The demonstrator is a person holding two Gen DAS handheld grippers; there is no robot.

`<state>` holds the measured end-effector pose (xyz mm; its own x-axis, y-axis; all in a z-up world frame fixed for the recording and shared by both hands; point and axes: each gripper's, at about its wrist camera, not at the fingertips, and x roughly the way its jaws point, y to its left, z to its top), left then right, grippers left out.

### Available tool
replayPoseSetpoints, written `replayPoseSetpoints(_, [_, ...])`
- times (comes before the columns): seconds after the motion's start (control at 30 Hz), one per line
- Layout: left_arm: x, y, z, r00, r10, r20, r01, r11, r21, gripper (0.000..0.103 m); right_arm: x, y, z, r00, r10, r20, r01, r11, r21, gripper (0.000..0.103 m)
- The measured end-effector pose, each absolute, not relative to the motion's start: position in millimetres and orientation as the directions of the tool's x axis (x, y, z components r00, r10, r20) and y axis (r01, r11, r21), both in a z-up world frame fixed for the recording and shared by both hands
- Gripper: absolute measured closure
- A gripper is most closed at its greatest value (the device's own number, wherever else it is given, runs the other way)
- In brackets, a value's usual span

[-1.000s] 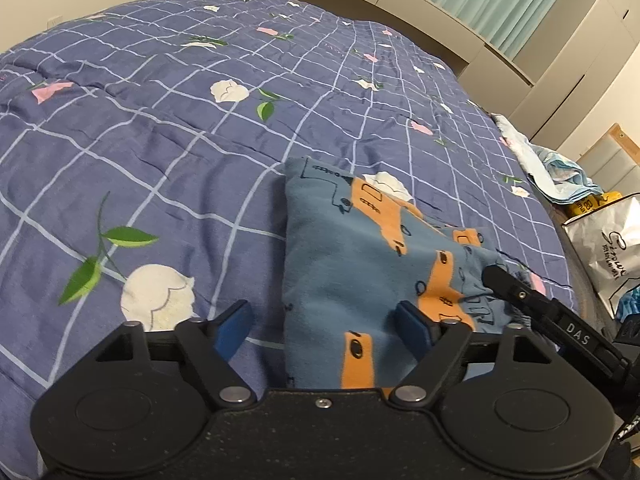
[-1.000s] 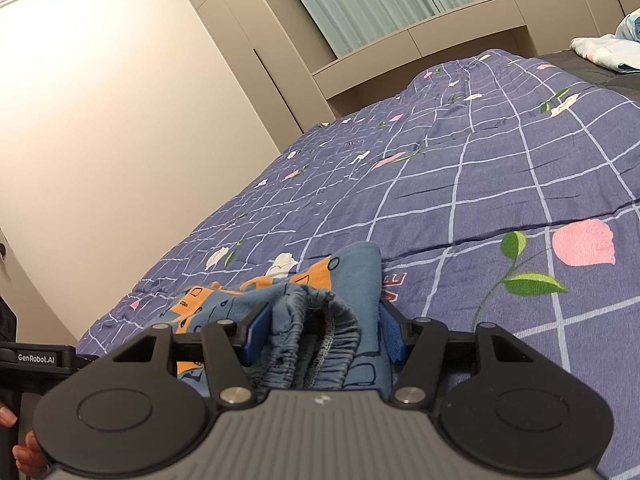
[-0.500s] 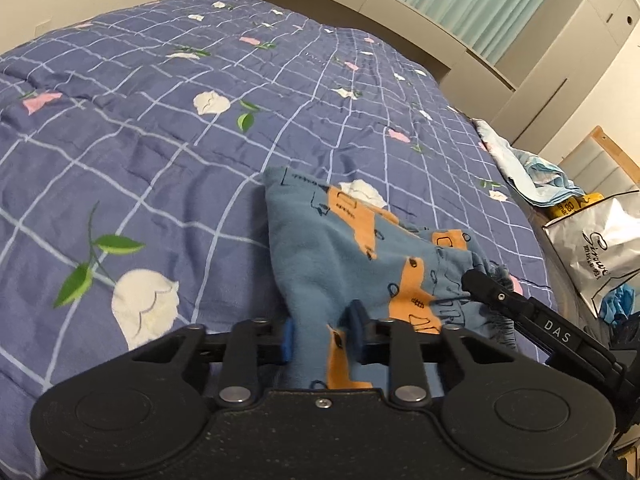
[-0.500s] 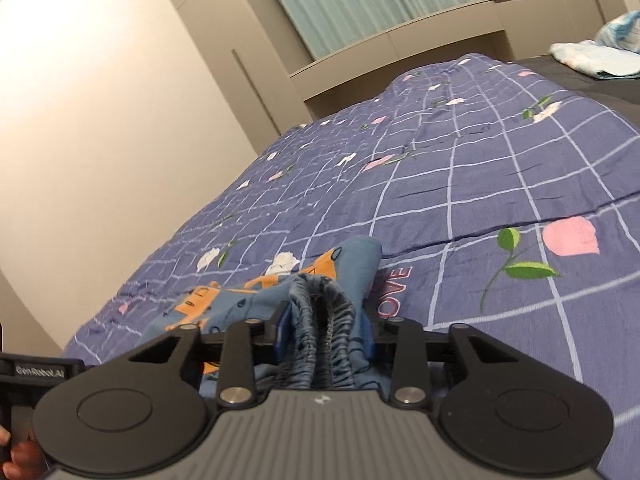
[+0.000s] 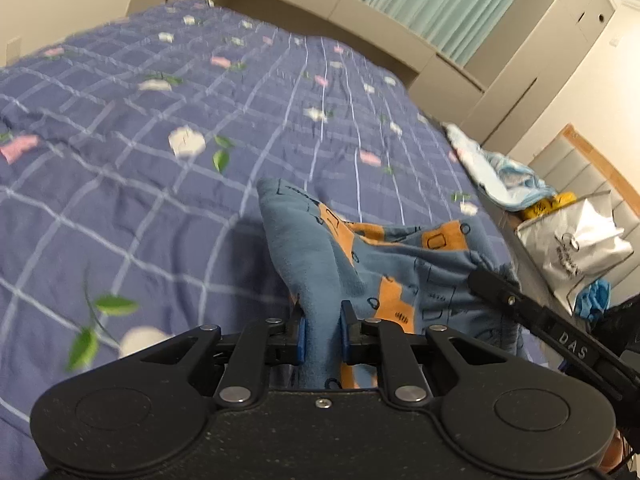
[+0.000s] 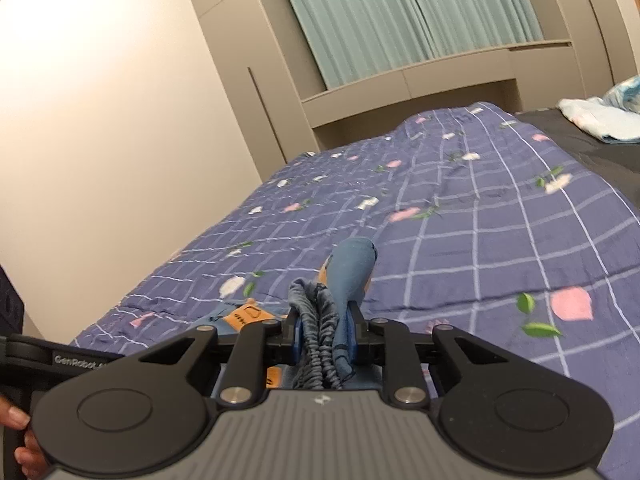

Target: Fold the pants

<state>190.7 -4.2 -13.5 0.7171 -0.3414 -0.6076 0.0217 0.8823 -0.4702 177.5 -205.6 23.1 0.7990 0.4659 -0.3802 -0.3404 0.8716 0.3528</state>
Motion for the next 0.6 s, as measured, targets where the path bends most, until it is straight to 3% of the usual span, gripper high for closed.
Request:
replayPoseSetpoints(0.3, [206.7,53.3,9.5,0.778,-0.266,-0.569,-0.022,0.894,-0.447,0.086,201.7,-148.7,38.4,0.776,0.529,-0.342,-0.413,0.837,0.359,0.080])
replayPoseSetpoints(0.6, [253.5,108.2,-5.3,0.774,-0.204,-0.600,-0.080,0.908,-0.412,0.086,247.7,-99.7,16.3,0.743,0.539,-0.396,-0.374,0.826,0.423,0.080])
